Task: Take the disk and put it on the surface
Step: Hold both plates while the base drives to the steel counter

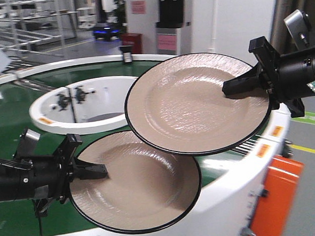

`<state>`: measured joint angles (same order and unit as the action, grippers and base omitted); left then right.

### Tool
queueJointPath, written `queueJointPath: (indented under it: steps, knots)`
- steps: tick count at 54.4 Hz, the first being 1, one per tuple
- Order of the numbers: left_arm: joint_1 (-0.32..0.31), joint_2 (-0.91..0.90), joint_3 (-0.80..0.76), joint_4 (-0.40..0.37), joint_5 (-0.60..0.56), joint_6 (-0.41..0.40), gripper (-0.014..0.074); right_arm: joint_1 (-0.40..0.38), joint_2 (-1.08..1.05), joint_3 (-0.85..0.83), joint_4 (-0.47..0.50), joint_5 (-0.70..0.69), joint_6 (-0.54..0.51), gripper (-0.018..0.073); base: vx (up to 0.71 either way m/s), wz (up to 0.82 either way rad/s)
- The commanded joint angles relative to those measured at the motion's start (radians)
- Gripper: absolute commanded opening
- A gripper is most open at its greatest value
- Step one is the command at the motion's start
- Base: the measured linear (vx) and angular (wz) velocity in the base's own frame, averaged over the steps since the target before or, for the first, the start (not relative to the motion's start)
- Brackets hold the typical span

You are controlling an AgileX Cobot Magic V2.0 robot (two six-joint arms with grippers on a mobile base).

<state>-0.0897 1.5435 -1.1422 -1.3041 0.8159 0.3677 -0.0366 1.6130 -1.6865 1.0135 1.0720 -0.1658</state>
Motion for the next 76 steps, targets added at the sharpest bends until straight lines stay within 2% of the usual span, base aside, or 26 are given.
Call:
queueJointPath:
  steps: [1,34,76]
  knots:
    - [-0.003,-0.051,-0.032,-0.113,0.017,-0.014,-0.0001,-0.004,-0.046,-0.04,0.113,-0.061,0.004,-0.0008,-0.21,-0.56]
    - [-0.003,-0.051,-0.032,-0.113,0.017,-0.014,-0.0001,-0.004,-0.046,-0.04,0.113,-0.061,0.004,-0.0008,-0.13,-0.58]
    - [-0.003,-0.051,-0.032,-0.113,0.017,-0.014,-0.0001,-0.004,-0.046,-0.04,0.113,-0.061,0.004,-0.0008,0.08,-0.33]
